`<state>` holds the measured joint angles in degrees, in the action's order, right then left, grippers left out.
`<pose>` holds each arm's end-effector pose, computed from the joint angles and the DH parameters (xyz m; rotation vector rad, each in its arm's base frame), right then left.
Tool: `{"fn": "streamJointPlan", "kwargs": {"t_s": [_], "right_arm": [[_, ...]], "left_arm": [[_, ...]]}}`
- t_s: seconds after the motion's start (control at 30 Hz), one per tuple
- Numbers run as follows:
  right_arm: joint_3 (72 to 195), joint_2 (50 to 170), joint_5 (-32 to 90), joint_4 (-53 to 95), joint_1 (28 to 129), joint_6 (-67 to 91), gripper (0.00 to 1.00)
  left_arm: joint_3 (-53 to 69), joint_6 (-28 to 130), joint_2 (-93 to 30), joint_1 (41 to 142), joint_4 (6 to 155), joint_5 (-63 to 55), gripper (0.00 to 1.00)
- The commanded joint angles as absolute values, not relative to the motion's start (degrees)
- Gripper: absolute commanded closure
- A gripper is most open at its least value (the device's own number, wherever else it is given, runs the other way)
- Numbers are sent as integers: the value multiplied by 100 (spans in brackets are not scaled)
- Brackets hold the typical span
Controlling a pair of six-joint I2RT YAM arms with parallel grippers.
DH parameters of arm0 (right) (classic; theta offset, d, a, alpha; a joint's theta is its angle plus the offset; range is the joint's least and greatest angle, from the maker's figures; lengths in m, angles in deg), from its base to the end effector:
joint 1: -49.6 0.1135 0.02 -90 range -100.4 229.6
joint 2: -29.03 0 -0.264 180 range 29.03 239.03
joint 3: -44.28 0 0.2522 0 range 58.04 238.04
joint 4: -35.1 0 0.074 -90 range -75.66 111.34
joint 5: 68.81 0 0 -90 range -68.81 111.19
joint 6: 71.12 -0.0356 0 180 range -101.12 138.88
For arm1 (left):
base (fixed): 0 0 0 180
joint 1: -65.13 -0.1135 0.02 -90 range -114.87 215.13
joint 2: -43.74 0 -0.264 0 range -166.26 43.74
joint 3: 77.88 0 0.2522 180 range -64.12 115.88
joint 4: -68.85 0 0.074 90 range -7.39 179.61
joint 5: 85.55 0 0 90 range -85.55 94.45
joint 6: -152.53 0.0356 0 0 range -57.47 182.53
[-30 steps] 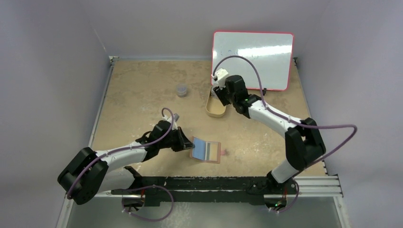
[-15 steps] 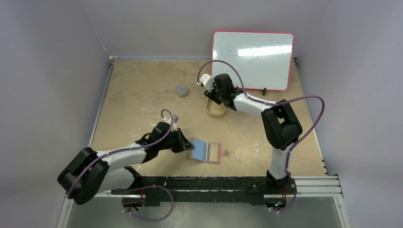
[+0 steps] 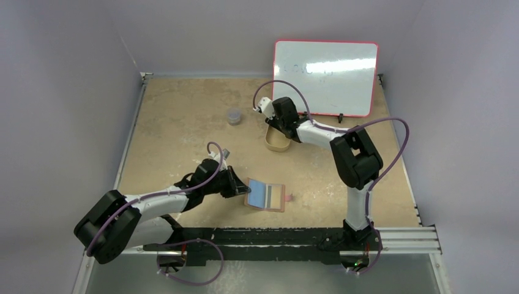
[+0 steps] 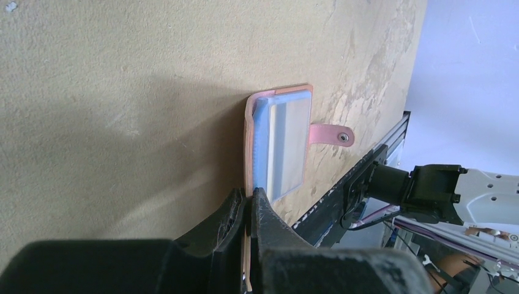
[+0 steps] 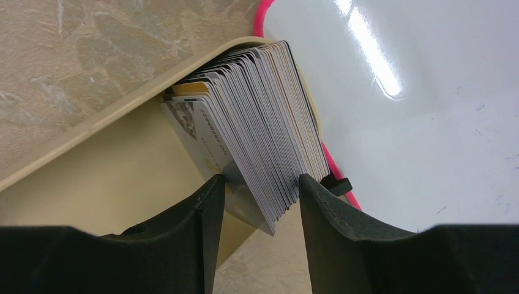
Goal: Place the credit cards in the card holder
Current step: Pick up the credit card from the storage box.
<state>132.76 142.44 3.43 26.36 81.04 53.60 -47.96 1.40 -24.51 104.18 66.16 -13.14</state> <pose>0.3840 0.2220 0.1896 -1.0189 1.8925 -0.3673 0.1545 -0.1392 0.1394 -0.2812 2.4689 -1.2215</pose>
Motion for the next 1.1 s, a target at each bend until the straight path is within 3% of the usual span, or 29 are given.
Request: {"fn": "streamJointPlan", "kwargs": {"t_s": [0.0,0.67,1.07], "right_arm": [[13492,14067,-34,2810,8099,5385,51],[13569,13827,-186,2808,8098,5363,61],[13646,13737,-3,2478,8102,5254,76]], "left_arm": [[-4835,45,-2394,10440,6277,-1368,97],[-4903,-18,-2402,10474,6151,-1368,97],[-4946,-24,-2372,10479,6151,-1326,97]]}}
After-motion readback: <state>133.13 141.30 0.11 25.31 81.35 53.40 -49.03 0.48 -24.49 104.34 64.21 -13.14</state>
